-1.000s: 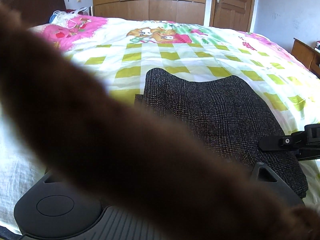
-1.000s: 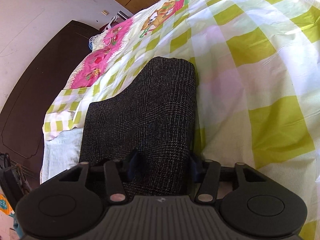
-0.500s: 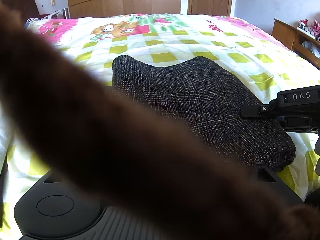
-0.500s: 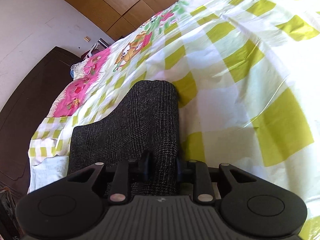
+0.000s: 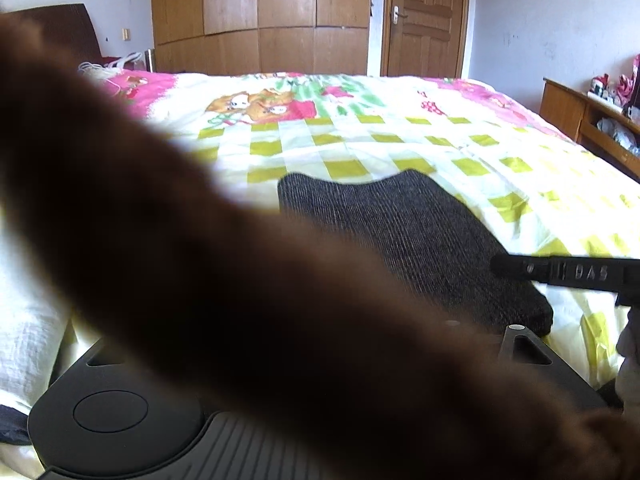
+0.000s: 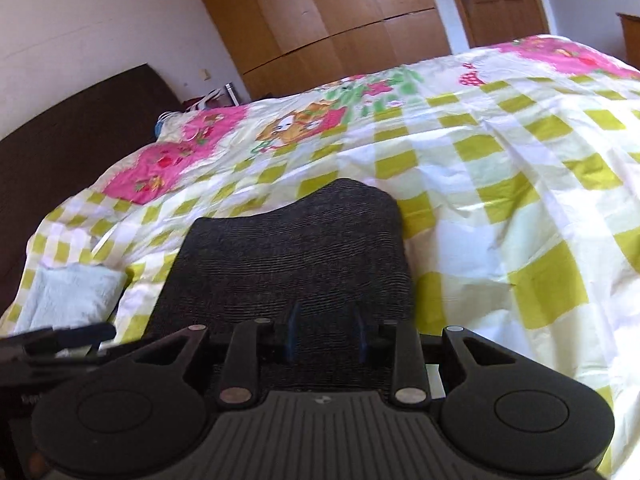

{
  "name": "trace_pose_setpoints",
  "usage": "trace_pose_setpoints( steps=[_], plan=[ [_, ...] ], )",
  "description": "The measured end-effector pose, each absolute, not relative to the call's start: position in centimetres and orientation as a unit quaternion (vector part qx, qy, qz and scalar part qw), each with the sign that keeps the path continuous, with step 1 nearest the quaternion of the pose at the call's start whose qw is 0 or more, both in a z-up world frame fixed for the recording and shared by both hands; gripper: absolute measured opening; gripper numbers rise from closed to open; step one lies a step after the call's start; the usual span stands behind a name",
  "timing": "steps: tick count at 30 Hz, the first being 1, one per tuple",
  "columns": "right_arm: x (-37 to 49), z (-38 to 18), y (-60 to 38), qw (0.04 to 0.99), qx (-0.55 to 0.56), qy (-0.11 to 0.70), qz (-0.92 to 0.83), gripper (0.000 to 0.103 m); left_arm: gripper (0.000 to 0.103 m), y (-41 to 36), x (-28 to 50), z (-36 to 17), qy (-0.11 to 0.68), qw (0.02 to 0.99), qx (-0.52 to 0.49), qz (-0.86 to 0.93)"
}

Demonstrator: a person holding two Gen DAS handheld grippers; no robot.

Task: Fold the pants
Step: 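Move the right tool toward the left tool beside the folded trousers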

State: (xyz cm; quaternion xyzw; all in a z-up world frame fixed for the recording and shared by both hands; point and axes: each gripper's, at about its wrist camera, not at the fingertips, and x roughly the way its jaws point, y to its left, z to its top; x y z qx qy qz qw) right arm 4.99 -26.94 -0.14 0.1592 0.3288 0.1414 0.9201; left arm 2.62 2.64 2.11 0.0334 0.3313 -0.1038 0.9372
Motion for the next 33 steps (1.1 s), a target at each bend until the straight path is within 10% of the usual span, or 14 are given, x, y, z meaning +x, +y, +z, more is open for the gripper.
trace_pose_setpoints(
  steps=[14, 33],
  plan=[
    [5.8, -3.6, -17.8, 0.891, 0.040, 0.330, 0.309, 0.043, 0.088, 2.2, 15.4, -1.0, 0.361, 0.929, 0.082, -0.025],
    [3.3, -2.5, -19.5, 0.902, 0.054, 0.332, 0.271, 0.042, 0.088, 4.4, 7.5, -0.6, 0.387, 0.920, 0.062, -0.006]
  ],
)
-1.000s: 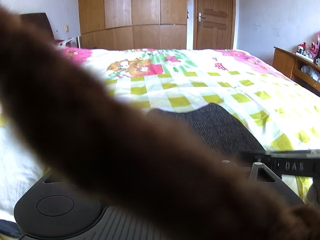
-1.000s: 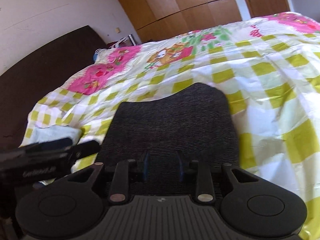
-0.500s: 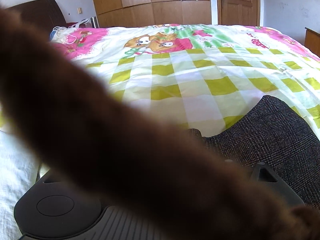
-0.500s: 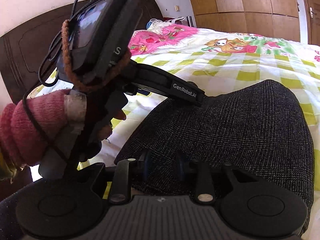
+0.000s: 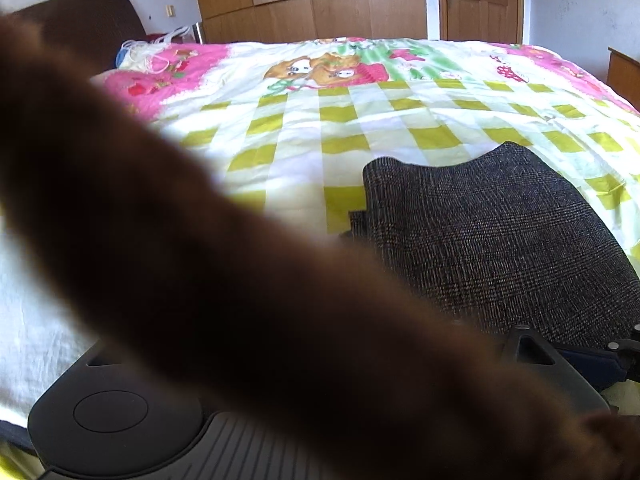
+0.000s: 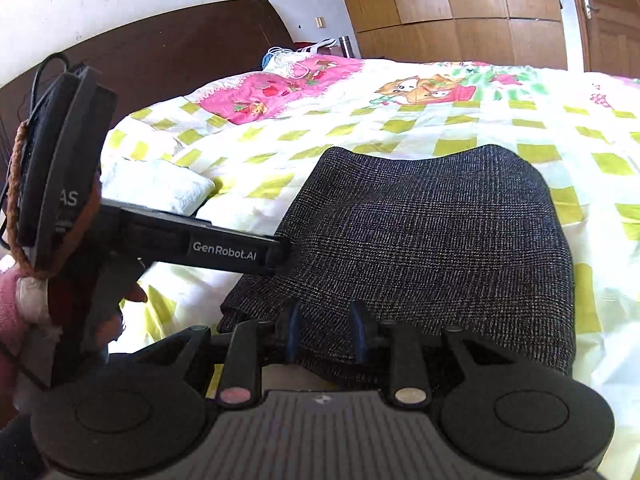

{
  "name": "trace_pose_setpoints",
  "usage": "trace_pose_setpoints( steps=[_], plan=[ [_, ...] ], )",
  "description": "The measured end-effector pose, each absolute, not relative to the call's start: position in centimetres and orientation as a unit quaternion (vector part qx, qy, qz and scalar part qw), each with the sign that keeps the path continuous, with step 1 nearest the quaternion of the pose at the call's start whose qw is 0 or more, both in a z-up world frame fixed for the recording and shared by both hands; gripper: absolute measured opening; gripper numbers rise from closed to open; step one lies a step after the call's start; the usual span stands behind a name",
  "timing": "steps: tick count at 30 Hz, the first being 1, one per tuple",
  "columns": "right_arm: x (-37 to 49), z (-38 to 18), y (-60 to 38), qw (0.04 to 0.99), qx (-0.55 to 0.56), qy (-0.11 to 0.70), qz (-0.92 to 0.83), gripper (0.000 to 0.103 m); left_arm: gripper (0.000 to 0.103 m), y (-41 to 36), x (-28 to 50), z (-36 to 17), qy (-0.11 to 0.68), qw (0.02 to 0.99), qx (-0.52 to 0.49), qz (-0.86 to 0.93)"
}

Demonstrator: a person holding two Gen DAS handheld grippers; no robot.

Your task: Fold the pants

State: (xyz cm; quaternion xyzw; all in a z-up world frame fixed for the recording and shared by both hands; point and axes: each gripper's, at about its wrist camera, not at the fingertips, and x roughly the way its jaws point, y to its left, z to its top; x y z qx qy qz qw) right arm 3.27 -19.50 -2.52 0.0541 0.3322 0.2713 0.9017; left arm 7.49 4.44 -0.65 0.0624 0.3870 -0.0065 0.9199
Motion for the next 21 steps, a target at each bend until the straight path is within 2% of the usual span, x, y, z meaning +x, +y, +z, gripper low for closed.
trace_pose_setpoints(
  steps=[4, 7, 11, 15, 20, 21],
  plan=[
    [1.8, -2.0, -19.8, 0.905, 0.062, 0.327, 0.264, 0.042, 0.086, 5.1, 6.0, 0.4, 0.372, 0.927, 0.035, -0.024],
    [1.0, -1.5, -18.9, 0.912, 0.028, 0.314, 0.264, 0.043, 0.086, 5.8, 5.5, 0.8, 0.365, 0.930, 0.030, -0.028],
    [-0.6, -1.1, -15.9, 0.913, -0.043, 0.286, 0.288, 0.053, 0.087, 7.4, 6.3, 1.5, 0.362, 0.932, 0.009, -0.034],
    [-0.2, -1.3, -13.1, 0.913, -0.100, 0.270, 0.288, 0.056, 0.087, 7.0, 8.4, 2.0, 0.357, 0.932, 0.005, -0.060],
    [0.9, -2.6, -11.8, 0.913, -0.139, 0.276, 0.266, 0.056, 0.088, 4.8, 11.6, 1.3, 0.364, 0.928, 0.028, -0.081],
    [1.2, -2.7, -12.1, 0.912, -0.124, 0.284, 0.268, 0.053, 0.088, 4.5, 12.4, 0.9, 0.370, 0.925, 0.028, -0.083]
  ],
)
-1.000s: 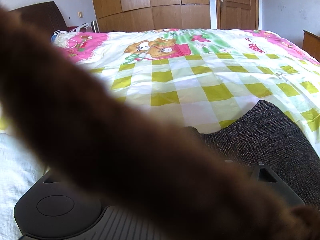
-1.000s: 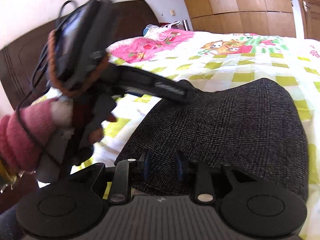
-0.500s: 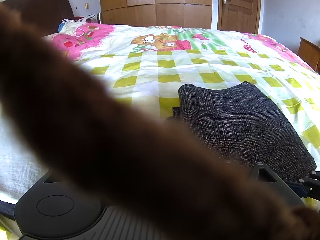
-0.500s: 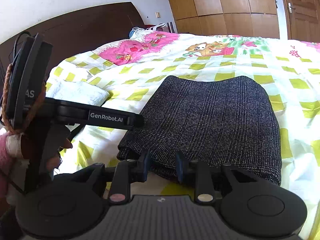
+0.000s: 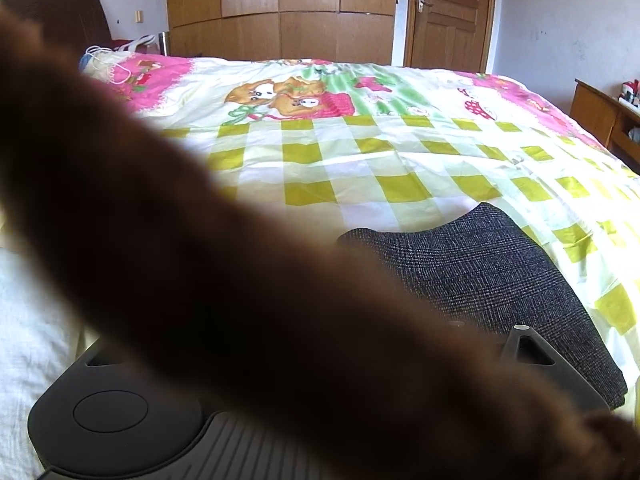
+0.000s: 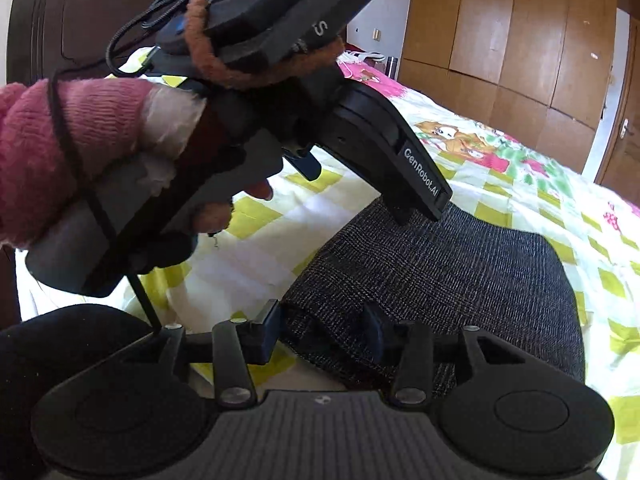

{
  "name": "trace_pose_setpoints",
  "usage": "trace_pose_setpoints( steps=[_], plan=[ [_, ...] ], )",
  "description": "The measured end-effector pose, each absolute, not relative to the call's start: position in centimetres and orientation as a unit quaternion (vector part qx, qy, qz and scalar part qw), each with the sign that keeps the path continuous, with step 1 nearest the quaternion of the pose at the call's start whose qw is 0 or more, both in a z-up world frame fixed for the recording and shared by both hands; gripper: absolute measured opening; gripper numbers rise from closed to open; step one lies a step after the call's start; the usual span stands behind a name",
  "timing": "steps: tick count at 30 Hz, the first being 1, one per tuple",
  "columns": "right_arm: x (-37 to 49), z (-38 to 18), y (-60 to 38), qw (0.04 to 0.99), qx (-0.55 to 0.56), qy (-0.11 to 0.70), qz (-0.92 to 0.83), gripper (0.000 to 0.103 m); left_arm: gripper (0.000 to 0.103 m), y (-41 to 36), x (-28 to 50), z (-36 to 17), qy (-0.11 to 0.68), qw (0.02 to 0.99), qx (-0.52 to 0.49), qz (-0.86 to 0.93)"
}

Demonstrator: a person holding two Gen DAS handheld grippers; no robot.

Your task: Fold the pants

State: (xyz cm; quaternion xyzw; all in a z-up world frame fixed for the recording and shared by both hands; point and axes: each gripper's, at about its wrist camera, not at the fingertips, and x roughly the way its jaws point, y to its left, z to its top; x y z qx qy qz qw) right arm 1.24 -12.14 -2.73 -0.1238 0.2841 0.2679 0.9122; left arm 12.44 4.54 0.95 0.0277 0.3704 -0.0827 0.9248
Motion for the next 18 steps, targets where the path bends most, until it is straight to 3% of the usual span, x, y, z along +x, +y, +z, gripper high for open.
trace_pose_setpoints(
  steps=[4, 5, 7, 10, 14, 18],
  plan=[
    [1.5, -2.0, -13.5, 0.915, -0.087, 0.292, 0.264, 0.031, 0.082, 3.4, 14.3, 0.3, 0.383, 0.919, 0.031, -0.091],
    [1.6, -1.5, -13.9, 0.917, -0.074, 0.292, 0.263, 0.028, 0.063, 3.1, 14.6, 0.4, 0.385, 0.917, 0.036, -0.094],
    [1.9, -0.5, -14.9, 0.919, -0.048, 0.291, 0.263, 0.026, 0.035, 2.7, 15.1, 0.9, 0.396, 0.912, 0.032, -0.106],
    [1.8, 1.7, -16.8, 0.926, -0.018, 0.277, 0.255, 0.024, 0.016, 2.6, 15.3, 2.3, 0.390, 0.914, 0.031, -0.112],
    [0.9, 4.0, -18.2, 0.936, -0.007, 0.244, 0.252, 0.023, 0.014, 3.9, 13.9, 4.2, 0.364, 0.924, -0.005, -0.119],
    [0.9, 1.1, -16.6, 0.922, -0.033, 0.276, 0.270, 0.023, 0.014, 5.4, 12.8, 2.6, 0.376, 0.921, -0.018, -0.096]
  ],
)
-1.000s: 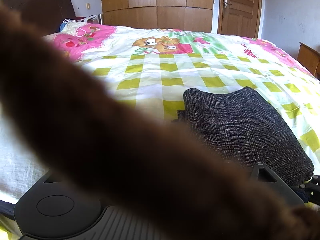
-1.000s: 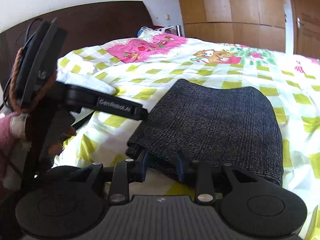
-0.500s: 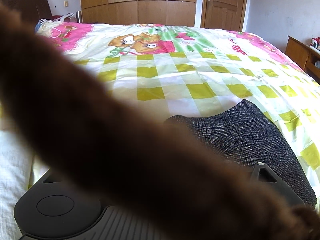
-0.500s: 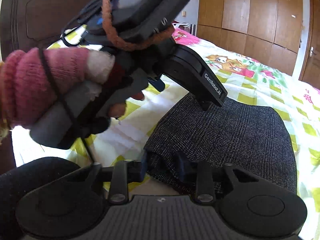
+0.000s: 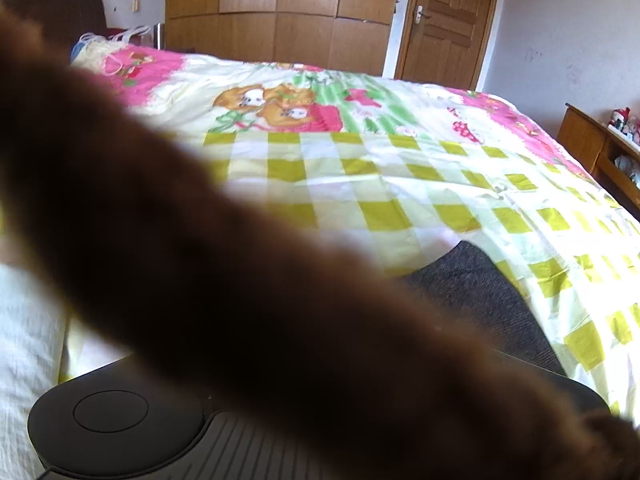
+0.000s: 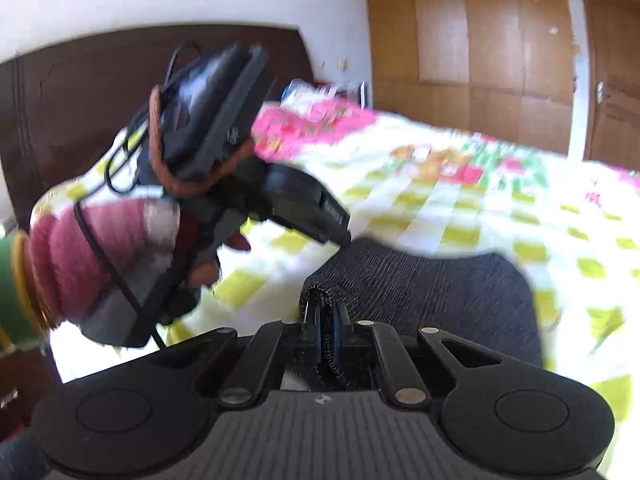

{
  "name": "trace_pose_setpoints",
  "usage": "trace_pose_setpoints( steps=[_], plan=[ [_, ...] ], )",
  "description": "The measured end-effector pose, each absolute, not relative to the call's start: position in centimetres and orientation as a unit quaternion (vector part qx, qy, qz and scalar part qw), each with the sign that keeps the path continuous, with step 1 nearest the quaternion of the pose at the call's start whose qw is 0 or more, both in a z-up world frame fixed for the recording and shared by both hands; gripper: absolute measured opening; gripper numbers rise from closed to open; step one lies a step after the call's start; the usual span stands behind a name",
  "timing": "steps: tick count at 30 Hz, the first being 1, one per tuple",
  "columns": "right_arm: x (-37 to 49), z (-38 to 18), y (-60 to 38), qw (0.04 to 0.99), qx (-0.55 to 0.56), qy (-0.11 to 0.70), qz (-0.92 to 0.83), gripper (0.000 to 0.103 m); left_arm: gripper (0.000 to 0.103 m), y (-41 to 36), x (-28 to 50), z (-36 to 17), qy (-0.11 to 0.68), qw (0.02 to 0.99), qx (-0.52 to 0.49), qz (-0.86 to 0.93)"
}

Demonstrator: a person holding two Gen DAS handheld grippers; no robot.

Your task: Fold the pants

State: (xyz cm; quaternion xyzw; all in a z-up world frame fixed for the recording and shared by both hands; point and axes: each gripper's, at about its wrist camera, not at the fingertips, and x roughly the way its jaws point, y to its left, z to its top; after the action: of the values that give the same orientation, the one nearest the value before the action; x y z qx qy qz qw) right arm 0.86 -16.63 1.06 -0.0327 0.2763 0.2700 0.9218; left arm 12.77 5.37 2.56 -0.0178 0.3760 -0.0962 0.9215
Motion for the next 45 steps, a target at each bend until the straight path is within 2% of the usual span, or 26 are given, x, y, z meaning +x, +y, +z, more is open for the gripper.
trace_pose_setpoints(
  steps=[4, 6, 9, 11, 15, 18, 25, 32, 35, 36, 41, 45],
  plan=[
    [1.2, -1.9, -15.8, 0.910, -0.039, 0.312, 0.270, 0.023, 0.016, 6.8, 12.7, 0.0, 0.412, 0.905, -0.038, -0.095],
    [1.5, -1.2, -16.3, 0.914, -0.021, 0.302, 0.271, 0.023, 0.025, 7.7, 12.5, 0.5, 0.412, 0.902, -0.071, -0.105],
    [1.0, -1.0, -17.1, 0.914, 0.009, 0.300, 0.272, 0.023, 0.028, 7.5, 11.9, 1.5, 0.410, 0.902, -0.060, -0.120],
    [0.7, -1.0, -17.0, 0.915, 0.006, 0.298, 0.273, 0.023, 0.035, 7.1, 11.7, 1.8, 0.418, 0.898, -0.049, -0.127],
    [0.7, -0.7, -17.6, 0.915, 0.017, 0.295, 0.274, 0.023, 0.038, 7.3, 11.3, 2.7, 0.399, 0.909, -0.047, -0.116],
    [0.5, -0.4, -17.7, 0.914, 0.028, 0.295, 0.277, 0.023, 0.047, 7.7, 11.4, 3.6, 0.390, 0.909, -0.063, -0.131],
    [0.5, 0.1, -18.7, 0.917, 0.052, 0.285, 0.275, 0.023, 0.048, 4.8, 12.7, 1.7, 0.434, 0.886, -0.049, -0.158],
    [0.6, 0.1, -18.9, 0.914, 0.051, 0.287, 0.282, 0.023, 0.042, 3.9, 15.0, 1.3, 0.440, 0.882, -0.062, -0.160],
    [0.7, 0.2, -18.8, 0.915, 0.047, 0.287, 0.280, 0.023, 0.017, 3.9, 16.2, 1.1, 0.442, 0.882, -0.067, -0.151],
    [0.8, 0.5, -18.8, 0.915, 0.049, 0.288, 0.280, 0.023, 0.013, 4.2, 16.1, 1.5, 0.433, 0.885, -0.076, -0.156],
    [1.5, 2.3, -17.1, 0.919, 0.018, 0.266, 0.291, 0.023, 0.010, 5.3, 14.3, 3.4, 0.374, 0.909, -0.075, -0.165],
    [3.9, -0.3, -14.4, 0.903, -0.007, 0.299, 0.309, 0.023, 0.011, 6.6, 15.6, 0.5, 0.389, 0.910, -0.069, -0.128]
  ],
)
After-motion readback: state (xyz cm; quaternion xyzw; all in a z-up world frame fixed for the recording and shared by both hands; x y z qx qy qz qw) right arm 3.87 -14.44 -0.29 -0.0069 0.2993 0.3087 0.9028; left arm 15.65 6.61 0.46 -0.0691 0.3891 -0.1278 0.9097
